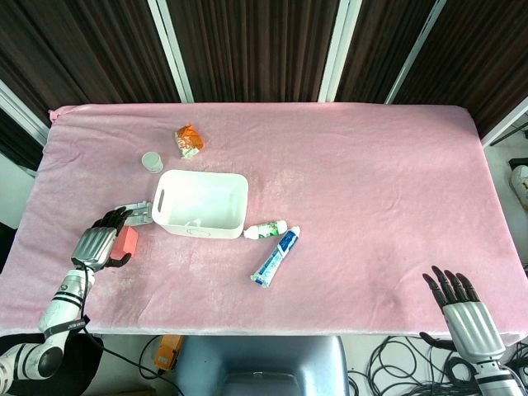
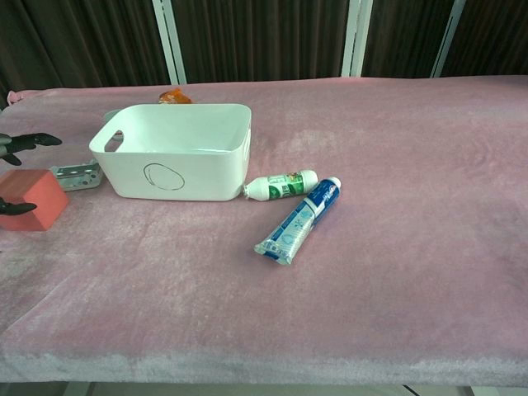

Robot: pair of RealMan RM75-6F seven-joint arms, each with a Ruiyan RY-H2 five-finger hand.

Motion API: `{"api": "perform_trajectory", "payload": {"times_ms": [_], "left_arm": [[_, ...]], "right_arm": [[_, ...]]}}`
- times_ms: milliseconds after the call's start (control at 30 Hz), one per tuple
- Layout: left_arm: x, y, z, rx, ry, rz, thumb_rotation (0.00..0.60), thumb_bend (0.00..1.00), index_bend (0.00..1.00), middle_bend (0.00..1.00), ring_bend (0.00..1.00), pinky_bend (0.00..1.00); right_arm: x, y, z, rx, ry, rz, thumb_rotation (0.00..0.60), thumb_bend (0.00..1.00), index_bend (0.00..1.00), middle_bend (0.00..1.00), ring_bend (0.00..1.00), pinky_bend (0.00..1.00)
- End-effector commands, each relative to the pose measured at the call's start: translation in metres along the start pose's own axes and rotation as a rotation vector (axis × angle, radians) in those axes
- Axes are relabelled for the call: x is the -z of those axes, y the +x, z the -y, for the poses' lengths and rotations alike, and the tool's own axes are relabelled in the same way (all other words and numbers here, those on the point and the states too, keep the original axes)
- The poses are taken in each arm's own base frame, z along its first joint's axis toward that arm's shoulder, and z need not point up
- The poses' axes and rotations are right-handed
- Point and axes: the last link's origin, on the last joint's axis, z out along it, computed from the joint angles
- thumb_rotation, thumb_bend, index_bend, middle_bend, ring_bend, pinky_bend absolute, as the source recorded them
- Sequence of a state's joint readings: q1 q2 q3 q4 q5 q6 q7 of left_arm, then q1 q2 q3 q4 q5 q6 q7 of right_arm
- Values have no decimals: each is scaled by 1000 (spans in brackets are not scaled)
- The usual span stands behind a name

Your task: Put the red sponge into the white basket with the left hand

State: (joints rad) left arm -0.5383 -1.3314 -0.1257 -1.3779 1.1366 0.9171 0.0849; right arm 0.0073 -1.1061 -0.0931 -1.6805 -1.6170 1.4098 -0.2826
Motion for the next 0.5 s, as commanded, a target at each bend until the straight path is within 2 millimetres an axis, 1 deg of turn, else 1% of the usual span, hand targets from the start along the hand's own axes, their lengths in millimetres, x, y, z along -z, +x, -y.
{"api": "perform_trajectory", "payload": {"times_ms": [33, 300, 500], "left_arm": [[0, 0, 0, 1, -1, 0, 600, 315, 0, 0, 0, 165], [0, -1, -1, 2, -7, 3, 600, 314, 0, 0, 0, 165], [-5, -2, -2, -1, -5, 14, 600, 313, 0, 0, 0, 166]], "right_arm": [[0, 0, 0, 0, 0, 0, 600, 50, 0, 0, 0, 194], [-1, 0, 0, -1, 3, 1, 600, 50, 0, 0, 0, 194], [0, 0, 0, -1, 6, 4, 600, 50, 0, 0, 0, 194]]}}
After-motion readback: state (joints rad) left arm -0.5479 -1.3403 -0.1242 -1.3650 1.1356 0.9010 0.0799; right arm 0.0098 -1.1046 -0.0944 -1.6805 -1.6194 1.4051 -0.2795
